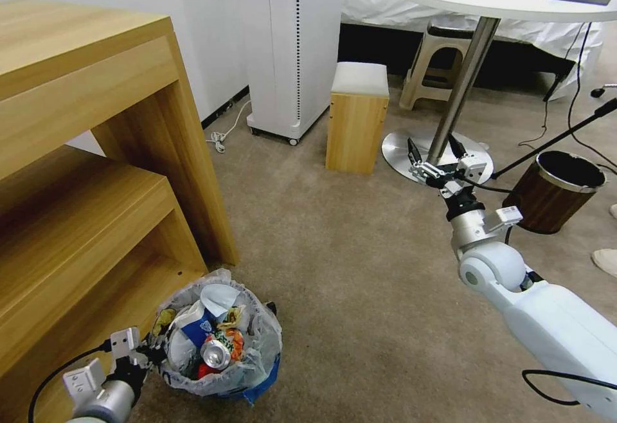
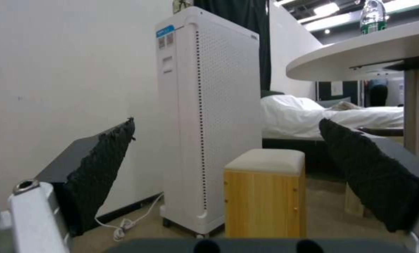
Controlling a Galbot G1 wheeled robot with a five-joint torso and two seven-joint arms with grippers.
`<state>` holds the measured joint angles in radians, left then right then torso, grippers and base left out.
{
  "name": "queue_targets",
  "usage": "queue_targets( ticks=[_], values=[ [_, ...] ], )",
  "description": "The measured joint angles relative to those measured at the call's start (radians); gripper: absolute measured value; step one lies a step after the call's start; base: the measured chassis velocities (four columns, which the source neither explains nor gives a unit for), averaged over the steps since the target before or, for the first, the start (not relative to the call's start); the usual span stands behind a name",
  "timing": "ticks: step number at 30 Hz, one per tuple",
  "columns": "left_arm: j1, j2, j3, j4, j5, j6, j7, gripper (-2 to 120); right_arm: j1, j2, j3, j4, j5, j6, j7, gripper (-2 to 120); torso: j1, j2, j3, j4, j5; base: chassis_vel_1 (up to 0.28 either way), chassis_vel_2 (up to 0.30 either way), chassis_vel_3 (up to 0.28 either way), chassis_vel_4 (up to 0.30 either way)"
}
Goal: Pick up the trash bin and place the garbage on the floor into it.
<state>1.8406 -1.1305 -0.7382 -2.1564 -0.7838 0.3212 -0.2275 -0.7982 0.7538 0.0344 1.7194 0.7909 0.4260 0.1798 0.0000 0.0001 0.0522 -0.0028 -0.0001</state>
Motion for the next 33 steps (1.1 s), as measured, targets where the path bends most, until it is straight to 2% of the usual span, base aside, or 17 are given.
queue_targets(
  ticks=[9, 12, 15, 19, 22, 23, 26, 27, 29, 31, 33],
  values=[
    [0.012, -0.026, -0.018, -0.03, 0.053, -0.037, 0.012, 80, 0.006, 0.02, -0.005, -0.004, -0.012, 0.001, 0.004, 100, 0.0, 0.0, 0.0, 0.0001, 0.0001, 0.0, 0.0, 0.0, 0.0],
    [0.012, -0.04, -0.022, -0.044, 0.08, -0.05, 0.023, 85, 0.002, 0.027, -0.001, -0.004, -0.012, -0.001, 0.018, 100, 0.0, 0.0, 0.0, 0.0002, 0.0001, 0.0, 0.0, 0.0, 0.0],
    [0.013, -0.053, -0.023, -0.06, 0.104, -0.059, 0.032, 86, -0.017, 0.031, 0.014, 0.007, -0.01, -0.015, 0.043, 100, 0.0, 0.0, 0.0, 0.0002, 0.0002, 0.0, 0.0, 0.0, 0.0],
    [0.017, -0.073, -0.022, -0.086, 0.168, -0.08, 0.054, 86, -0.078, 0.036, 0.085, 0.036, -0.012, -0.061, 0.096, 100, 0.0, 0.0, 0.0, 0.0, 0.0002, 0.0, 0.0, 0.0, 0.0],
    [0.021, -0.089, -0.021, -0.108, 0.212, -0.097, 0.066, 87, -0.152, 0.049, 0.194, 0.055, -0.064, -0.094, 0.13, 100, 0.0, 0.0, 0.0, 0.0001, 0.0004, 0.0, 0.0, 0.0, 0.0],
    [0.021, -0.089, -0.021, -0.108, 0.212, -0.097, 0.066, 87, -0.152, 0.049, 0.194, 0.055, -0.064, -0.094, 0.13, 100, 0.0, 0.0, 0.0, 0.0001, 0.0004, 0.0, 0.0, 0.0, 0.0],
    [0.021, -0.107, -0.024, -0.134, 0.248, -0.112, 0.075, 88, -0.253, 0.074, 0.359, 0.096, -0.105, -0.167, 0.187, 100, 0.0, 0.0, 0.0, -0.0001, 0.0003, 0.0, 0.0, 0.0, 0.0],
    [0.021, -0.107, -0.024, -0.134, 0.248, -0.112, 0.075, 88, -0.253, 0.074, 0.359, 0.096, -0.105, -0.167, 0.187, 100, 0.0, 0.0, 0.0, -0.0001, 0.0003, 0.0, 0.0, 0.0, 0.0],
    [0.022, -0.118, -0.025, -0.151, 0.268, -0.118, 0.081, 88, -0.315, 0.097, 0.449, 0.108, -0.121, -0.175, 0.2, 100, 0.0, 0.0, 0.0, -0.0003, 0.0004, 0.0, 0.0, 0.0, 0.0],
    [0.022, -0.12, -0.025, -0.155, 0.272, -0.119, 0.082, 89, -0.324, 0.1, 0.46, 0.109, -0.122, -0.176, 0.201, 100, 0.0, 0.0, 0.0, -0.0003, 0.0005, 0.0, 0.0, 0.0, 0.0],
    [0.029, -0.132, -0.023, -0.174, 0.29, -0.123, 0.084, 94, -0.392, 0.118, 0.523, 0.115, -0.155, -0.169, 0.201, 100, 0.0, 0.0, 0.0, 0.0001, 0.0002, 0.0, 0.0, 0.0, 0.0]
  ],
)
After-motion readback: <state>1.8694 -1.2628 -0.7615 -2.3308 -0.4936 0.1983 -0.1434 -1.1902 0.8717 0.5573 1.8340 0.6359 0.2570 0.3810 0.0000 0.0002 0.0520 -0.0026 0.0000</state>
